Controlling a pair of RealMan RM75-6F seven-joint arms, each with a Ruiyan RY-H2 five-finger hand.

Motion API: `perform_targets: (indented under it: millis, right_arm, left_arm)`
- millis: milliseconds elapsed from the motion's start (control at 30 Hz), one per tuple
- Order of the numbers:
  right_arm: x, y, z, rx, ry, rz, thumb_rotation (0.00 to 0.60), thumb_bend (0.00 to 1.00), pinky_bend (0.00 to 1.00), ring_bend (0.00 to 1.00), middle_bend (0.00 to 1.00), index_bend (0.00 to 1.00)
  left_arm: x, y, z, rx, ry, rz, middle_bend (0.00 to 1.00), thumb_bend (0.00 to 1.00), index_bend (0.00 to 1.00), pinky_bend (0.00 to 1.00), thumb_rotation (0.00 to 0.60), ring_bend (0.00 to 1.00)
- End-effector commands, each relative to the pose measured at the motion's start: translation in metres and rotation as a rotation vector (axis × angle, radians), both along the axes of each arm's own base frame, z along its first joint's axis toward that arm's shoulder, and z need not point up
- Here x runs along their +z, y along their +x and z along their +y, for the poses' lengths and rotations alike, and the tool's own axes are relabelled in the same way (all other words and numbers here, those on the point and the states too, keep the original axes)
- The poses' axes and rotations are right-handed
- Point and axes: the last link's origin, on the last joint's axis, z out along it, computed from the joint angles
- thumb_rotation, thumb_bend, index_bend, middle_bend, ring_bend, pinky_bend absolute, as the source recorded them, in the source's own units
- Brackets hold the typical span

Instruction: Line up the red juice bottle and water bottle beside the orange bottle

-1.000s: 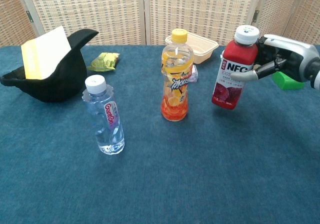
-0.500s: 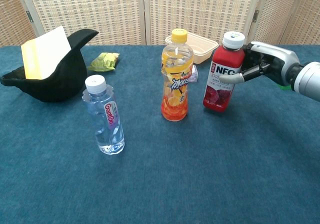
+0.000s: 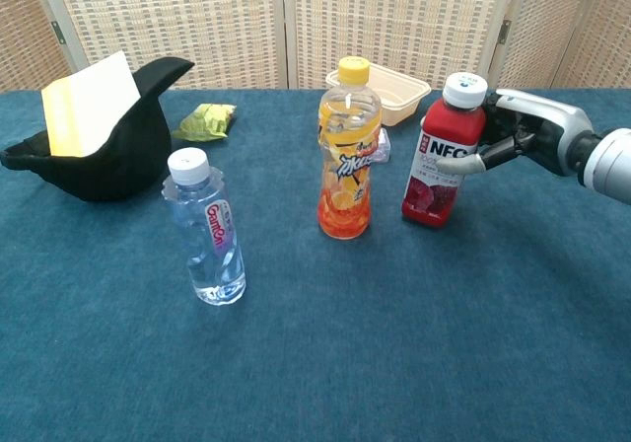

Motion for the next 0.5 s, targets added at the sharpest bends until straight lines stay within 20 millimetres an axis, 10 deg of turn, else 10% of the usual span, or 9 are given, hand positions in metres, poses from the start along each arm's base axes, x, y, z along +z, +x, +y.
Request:
perform_targets:
  millis: [33,500]
  right_arm:
    - [0.001,-0.002,0.000,0.000,0.001,0.002,0.600,0.27,0.22,0.20,0.25,0.30]
    - [0.017,-0.007,0.007,0.033,-0.018,0.025,0.600,0.11,0.18,0.04,0.01,0.00]
  left_arm:
    - [-0.001,0.000,0.000,0.003,-0.007,0.002,0.00,0.22,0.01,0.13,0.600,0.02]
    - [-0.001,0.000,0.006,-0.003,-0.015,0.013,0.00,0.22,0.01,0.13,0.600,0.02]
